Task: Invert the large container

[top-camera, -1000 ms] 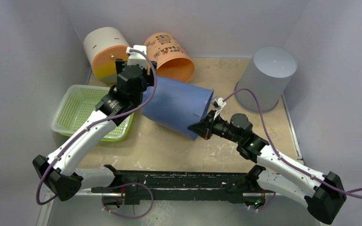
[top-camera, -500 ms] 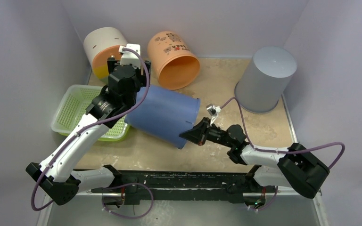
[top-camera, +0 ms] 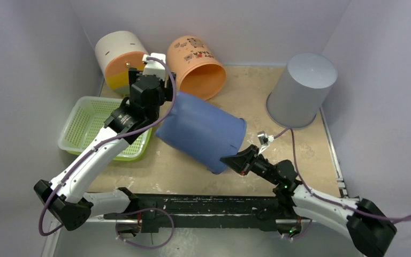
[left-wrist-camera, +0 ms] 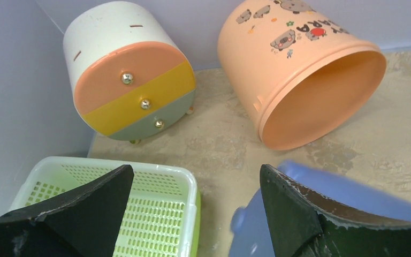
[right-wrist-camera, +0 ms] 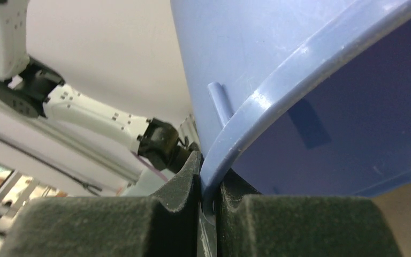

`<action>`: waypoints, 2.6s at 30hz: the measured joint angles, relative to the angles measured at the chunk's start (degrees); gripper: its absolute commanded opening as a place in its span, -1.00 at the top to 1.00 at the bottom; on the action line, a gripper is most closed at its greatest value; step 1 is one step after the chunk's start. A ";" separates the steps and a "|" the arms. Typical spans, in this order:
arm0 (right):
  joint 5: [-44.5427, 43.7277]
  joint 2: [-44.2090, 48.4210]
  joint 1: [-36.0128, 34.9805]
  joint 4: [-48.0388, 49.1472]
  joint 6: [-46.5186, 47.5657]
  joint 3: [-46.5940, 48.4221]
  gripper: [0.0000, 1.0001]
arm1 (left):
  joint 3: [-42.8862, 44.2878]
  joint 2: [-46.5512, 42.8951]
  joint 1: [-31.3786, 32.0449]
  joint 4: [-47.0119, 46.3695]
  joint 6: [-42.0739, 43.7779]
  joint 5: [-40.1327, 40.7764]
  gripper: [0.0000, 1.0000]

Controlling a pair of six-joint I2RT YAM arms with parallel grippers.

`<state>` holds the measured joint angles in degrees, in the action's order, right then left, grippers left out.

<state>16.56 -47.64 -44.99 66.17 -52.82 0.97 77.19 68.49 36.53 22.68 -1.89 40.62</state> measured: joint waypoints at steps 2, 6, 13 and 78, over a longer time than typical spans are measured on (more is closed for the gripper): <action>-3.74 6.95 0.02 -7.89 -0.17 -0.02 0.76 | -1.14 0.17 0.04 -0.55 0.00 -0.17 -0.69; -11.23 19.30 0.04 -22.25 -1.31 0.00 0.81 | -3.02 0.59 0.04 -1.25 0.00 -0.42 -0.69; -15.28 19.96 0.02 -25.14 -1.62 0.00 1.00 | -3.72 1.03 0.31 -2.14 0.02 -0.42 -0.69; 16.92 -57.02 28.09 26.47 -8.00 -0.26 0.23 | 1.75 3.02 0.35 0.76 3.58 2.58 -0.70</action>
<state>33.47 -104.66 -16.91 92.64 -60.82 0.71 78.94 71.50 36.88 23.44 1.69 43.20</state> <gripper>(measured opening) 0.299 0.848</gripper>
